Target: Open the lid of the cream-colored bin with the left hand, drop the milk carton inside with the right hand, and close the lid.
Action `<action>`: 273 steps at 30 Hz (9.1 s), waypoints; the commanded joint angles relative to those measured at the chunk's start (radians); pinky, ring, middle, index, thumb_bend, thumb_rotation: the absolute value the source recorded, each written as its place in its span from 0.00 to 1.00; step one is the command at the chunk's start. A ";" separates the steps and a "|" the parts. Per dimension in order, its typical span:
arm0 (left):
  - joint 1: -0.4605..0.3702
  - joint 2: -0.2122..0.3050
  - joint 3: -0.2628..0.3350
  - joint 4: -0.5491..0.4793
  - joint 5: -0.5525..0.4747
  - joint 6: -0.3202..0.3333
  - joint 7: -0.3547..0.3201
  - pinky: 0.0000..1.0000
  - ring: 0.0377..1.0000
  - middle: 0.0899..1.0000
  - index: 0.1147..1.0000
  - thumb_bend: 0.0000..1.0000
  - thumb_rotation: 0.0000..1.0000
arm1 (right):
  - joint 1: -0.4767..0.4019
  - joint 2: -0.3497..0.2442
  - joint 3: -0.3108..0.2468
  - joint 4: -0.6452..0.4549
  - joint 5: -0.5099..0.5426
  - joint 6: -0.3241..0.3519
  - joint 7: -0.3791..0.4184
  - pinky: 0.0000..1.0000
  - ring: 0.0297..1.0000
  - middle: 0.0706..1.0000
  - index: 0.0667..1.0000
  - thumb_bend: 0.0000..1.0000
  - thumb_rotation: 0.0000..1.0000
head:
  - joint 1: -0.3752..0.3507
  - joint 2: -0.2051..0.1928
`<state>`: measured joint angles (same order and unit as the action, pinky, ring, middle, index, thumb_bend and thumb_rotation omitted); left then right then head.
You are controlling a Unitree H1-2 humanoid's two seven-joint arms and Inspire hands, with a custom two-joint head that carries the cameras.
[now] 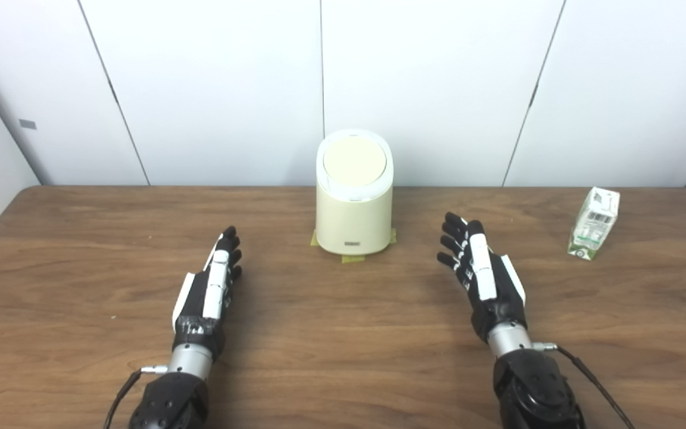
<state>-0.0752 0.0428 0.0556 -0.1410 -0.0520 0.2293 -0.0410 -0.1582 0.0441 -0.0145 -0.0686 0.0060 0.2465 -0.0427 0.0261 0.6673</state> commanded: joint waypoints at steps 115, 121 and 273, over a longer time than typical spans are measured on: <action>-0.835 0.168 -0.537 0.594 0.886 0.123 -0.029 0.76 0.88 0.96 0.96 0.97 0.01 | 0.046 -0.015 0.004 -0.044 0.086 -0.101 0.037 0.84 0.93 0.92 0.95 0.59 1.00 | 0.018 -0.109; -0.786 0.086 -0.301 0.443 0.718 0.145 0.086 0.60 0.75 0.83 0.82 0.74 0.24 | 0.040 -0.019 -0.007 -0.028 0.104 -0.123 0.041 0.86 0.94 0.92 0.94 0.60 1.00 | 0.020 -0.110; -0.050 0.208 -0.154 -0.180 0.290 0.080 -0.095 0.95 0.97 0.97 0.93 0.41 0.67 | -0.385 -0.588 -0.076 0.620 -0.205 -0.204 -0.038 0.52 0.59 0.63 0.69 0.84 0.28 | -0.241 -0.070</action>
<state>-0.0931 0.2374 -0.0995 -0.3068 0.2316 0.3471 -0.1357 -0.5071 -0.5112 -0.0866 0.5690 -0.1872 0.0975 -0.0619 -0.2163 0.5967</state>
